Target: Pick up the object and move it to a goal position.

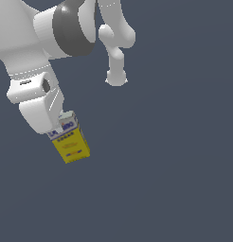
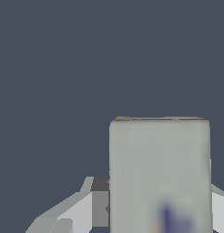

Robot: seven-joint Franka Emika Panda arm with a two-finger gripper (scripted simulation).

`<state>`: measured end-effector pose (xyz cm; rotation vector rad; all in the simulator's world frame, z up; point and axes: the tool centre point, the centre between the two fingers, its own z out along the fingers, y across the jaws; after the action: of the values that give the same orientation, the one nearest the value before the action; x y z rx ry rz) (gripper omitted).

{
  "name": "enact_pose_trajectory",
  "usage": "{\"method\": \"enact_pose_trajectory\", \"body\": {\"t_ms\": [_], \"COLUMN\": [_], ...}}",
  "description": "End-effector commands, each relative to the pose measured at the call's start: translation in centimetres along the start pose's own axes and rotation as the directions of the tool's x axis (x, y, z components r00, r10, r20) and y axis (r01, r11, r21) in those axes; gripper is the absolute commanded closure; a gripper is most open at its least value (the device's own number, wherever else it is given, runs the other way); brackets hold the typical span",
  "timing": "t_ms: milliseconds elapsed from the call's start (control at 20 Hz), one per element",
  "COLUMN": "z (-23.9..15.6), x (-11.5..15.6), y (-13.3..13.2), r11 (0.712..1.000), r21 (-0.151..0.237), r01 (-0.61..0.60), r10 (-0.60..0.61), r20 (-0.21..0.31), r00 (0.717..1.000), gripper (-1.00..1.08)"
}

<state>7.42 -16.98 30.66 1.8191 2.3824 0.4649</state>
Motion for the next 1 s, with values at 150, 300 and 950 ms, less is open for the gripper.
{"method": "enact_pose_trajectory", "body": {"t_ms": [150,300,950], "z": [-2.1,-3.0,-5.1], "x": [-3.2,-4.7,-8.0], "y": [0.9,1.3,2.7], "r11": [0.997,0.994,0.982], "r21": [-0.037,-0.054,-0.092], "r01": [0.067,0.096,0.162], "r10": [-0.068,-0.098,-0.168], "r20": [-0.025,-0.035,-0.059], "r00": [0.997,0.995,0.984], "gripper": [1.08,1.08,1.08]}}
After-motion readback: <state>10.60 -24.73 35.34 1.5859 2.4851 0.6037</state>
